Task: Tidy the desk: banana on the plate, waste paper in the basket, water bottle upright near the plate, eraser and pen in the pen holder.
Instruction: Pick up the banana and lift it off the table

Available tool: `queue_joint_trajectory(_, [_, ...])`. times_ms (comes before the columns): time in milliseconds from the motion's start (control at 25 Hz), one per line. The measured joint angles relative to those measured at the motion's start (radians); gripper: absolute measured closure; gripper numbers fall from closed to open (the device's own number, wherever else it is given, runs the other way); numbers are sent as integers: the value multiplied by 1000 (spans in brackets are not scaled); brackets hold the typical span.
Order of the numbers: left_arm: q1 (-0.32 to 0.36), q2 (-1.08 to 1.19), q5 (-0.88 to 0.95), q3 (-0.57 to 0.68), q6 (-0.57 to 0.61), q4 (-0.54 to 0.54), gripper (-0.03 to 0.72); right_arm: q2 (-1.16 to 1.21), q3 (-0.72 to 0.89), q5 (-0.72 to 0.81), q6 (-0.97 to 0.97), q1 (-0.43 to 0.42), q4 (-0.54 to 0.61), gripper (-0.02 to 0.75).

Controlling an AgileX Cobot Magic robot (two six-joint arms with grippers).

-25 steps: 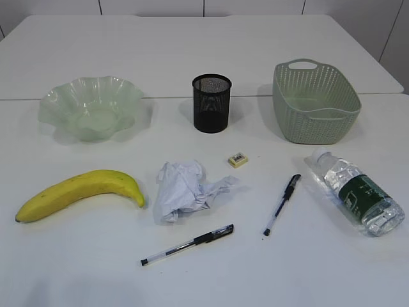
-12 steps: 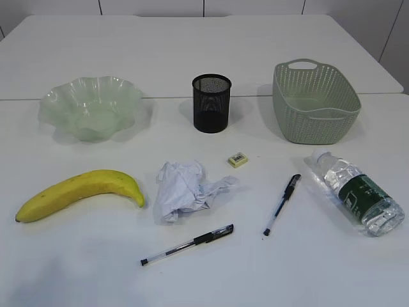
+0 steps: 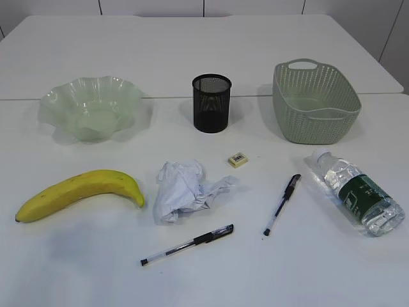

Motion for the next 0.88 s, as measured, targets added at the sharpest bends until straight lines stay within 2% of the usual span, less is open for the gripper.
queue_joint_trajectory(160, [-9,79,-12,-24,22,-2,198,24,-20,-19,0,0,1,183])
queue_joint_trajectory(480, [-102,206,-68,-43,96,-6,199,75,-26,-40,0,0,5,183])
queue_joint_trajectory(880, [-144,390,-147,-43,158,-14,198,106,-26,-49,0,0,31,183])
